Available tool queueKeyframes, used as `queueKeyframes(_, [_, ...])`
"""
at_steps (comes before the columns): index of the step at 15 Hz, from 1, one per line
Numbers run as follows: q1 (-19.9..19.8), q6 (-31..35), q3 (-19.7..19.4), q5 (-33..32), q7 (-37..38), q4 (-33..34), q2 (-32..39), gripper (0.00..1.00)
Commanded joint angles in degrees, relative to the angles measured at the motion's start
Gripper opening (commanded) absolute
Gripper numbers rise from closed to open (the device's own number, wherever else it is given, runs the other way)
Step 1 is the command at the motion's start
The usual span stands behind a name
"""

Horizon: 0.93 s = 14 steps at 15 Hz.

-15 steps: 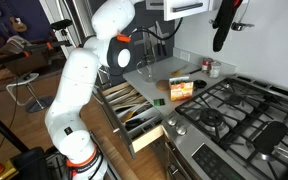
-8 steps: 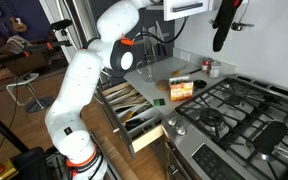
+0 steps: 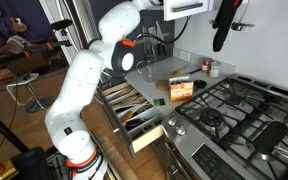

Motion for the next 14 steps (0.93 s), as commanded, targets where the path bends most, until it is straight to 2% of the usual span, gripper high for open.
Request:
queueKeyframes(1, [-0.09, -2.49, 0.08, -0.11, -2.89, 0.31, -0.02, 1.0])
queueKeyframes(2, [-0.1, -3.08, -0.05, -0.13, -3.16, 0.27, -0.13, 0.96])
queueKeyframes(4, [-0.1, -3.6, -0.3, -0.26, -3.36, 0.37, -0.27, 0.71])
queueKeyframes(5, [-0.13, -3.98, -0.44, -0.32, -3.34, 0.43, -0.36, 0.71])
queueKeyframes(7, [-0.13, -4.66, -0.81, -0.54, -3.05, 0.55, -0.55, 0.53])
queueKeyframes(8, [-0.13, -4.87, -0.87, -0.5, -3.04, 0.59, -0.62, 0.55])
queueKeyframes(9, [-0.12, -4.76, -0.86, -0.43, -3.11, 0.67, -0.61, 0.72])
queueKeyframes(10, [-0.09, -4.41, -0.84, -0.32, -3.03, 0.79, -0.53, 0.85])
queueKeyframes(11, [-0.06, -3.86, -0.75, -0.18, -2.99, 0.96, -0.35, 0.85])
queueKeyframes(13, [-0.06, -2.72, -0.22, 0.31, -3.21, 1.3, -0.06, 0.98])
queueKeyframes(14, [-0.05, -2.36, -0.02, 0.48, -3.25, 1.43, 0.01, 1.0])
